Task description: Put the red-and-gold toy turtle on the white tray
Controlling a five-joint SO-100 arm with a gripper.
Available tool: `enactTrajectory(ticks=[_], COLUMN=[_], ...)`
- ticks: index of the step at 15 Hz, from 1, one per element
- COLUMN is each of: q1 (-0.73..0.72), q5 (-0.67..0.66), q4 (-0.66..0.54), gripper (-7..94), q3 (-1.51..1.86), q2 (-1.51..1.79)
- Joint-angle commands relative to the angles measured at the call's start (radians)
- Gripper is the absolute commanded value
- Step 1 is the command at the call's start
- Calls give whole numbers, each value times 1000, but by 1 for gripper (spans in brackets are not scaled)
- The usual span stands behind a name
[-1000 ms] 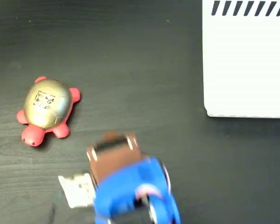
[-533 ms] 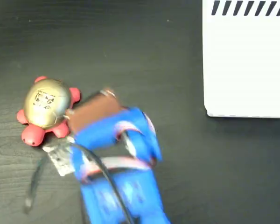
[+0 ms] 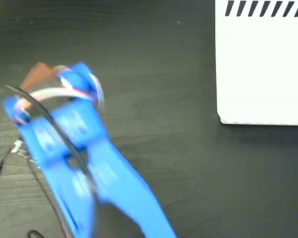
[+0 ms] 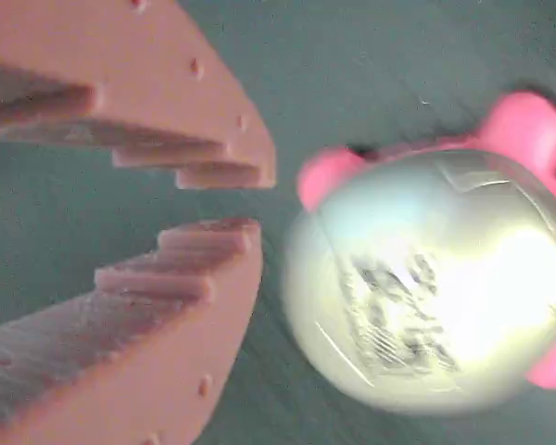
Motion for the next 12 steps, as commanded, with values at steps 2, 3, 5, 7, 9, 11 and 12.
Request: enactTrajectory(ticks=[2,3,5,7,9,11,12], q1=[-25,-25,-28,-34,-49,-52,-43], q5=[-71,-84,-110,-132,-133,-118,-106], q4=[100,107,109,135,186,212,215], gripper=[0,0,0,0,1,19,36], q3=[-236,-275,-313,-364,-442,-465,-465], q2=[-75,-101,-140,-183,-242,-250,-250])
